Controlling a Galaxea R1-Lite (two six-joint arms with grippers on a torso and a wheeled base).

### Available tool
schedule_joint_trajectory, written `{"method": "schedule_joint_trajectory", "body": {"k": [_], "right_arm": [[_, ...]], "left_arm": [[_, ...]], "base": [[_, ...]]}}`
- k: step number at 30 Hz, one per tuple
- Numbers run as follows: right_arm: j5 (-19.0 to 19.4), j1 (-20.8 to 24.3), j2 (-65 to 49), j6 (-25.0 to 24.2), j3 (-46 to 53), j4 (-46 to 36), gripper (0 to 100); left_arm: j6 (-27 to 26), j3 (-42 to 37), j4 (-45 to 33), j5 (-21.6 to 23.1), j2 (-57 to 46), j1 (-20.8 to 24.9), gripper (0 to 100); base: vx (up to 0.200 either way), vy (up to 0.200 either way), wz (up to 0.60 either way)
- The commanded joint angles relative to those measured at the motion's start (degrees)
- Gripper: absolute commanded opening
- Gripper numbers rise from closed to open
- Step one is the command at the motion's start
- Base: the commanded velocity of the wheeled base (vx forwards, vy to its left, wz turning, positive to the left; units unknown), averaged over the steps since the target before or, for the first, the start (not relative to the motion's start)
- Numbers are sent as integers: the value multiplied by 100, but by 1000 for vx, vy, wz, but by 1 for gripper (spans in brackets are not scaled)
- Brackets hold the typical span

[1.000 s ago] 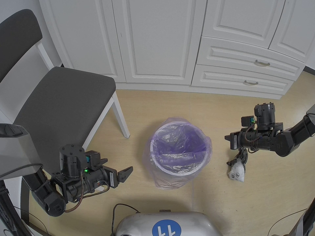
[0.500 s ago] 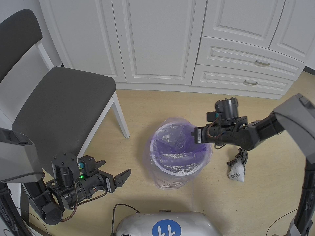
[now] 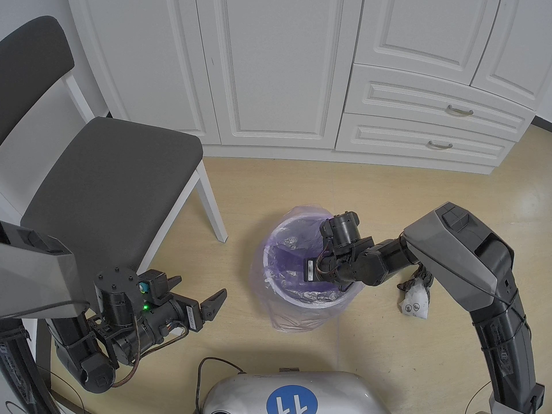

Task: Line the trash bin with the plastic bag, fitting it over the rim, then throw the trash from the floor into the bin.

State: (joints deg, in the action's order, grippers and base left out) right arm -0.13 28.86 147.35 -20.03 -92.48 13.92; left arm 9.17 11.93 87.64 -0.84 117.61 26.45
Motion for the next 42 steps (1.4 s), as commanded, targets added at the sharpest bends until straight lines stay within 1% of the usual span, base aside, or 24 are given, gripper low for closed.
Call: {"method": "schedule_joint_trajectory", "body": {"k": [1,3,5,6,7,8,13,20,21,23,27,29,34,35,36,37,39,42], "right_arm": [[5,68,-136,52,72,-628,0],[49,103,-312,148,151,-1023,0],[66,156,-435,351,239,-1322,0],[66,156,-435,351,239,-1322,0],[66,191,-496,500,327,-1392,0],[66,217,-514,535,380,-1375,0],[75,261,-444,518,353,-1225,0],[13,208,-171,395,309,-399,0],[-13,226,-22,298,274,-83,0],[-101,252,180,166,195,269,0],[-848,279,690,43,-359,875,0],[-1120,305,910,-98,-649,1227,0],[-1156,314,989,-291,-754,1728,0],[-1156,314,1006,-326,-763,1956,0],[-1156,314,1006,-326,-763,1956,0],[-1164,314,1015,-361,-728,2361,0],[-1156,305,1042,-353,-693,2642,0],[-1147,296,1050,-361,-701,2871,0]], "left_arm": [[-11,28,8,-57,69,0,100],[-11,28,8,-57,77,9,100],[-11,28,8,-57,95,18,100],[-11,28,8,-57,95,18,100],[-11,28,-1,-57,113,9,100],[-11,37,8,-57,139,0,100],[-11,55,8,-57,200,-9,100],[-11,99,8,-57,262,-9,100],[-11,99,8,-57,262,-9,100],[-11,99,8,-57,262,-9,100],[-20,99,8,-57,253,0,100],[-29,99,8,-65,244,18,100],[-29,125,8,-65,244,18,100],[-29,125,8,-65,244,18,100],[-29,125,8,-65,244,18,100],[-29,125,8,-65,244,18,100],[-38,125,8,-65,244,18,100],[-47,125,8,-65,244,18,100]], "base": [[0,0,0],[0,0,0],[0,0,0],[0,0,0],[0,0,0],[0,0,0],[0,0,0],[0,0,0],[0,0,0],[0,0,0],[0,0,0],[0,0,0],[0,0,0],[0,0,0],[0,0,0],[0,0,0],[0,0,0],[0,0,0]]}}
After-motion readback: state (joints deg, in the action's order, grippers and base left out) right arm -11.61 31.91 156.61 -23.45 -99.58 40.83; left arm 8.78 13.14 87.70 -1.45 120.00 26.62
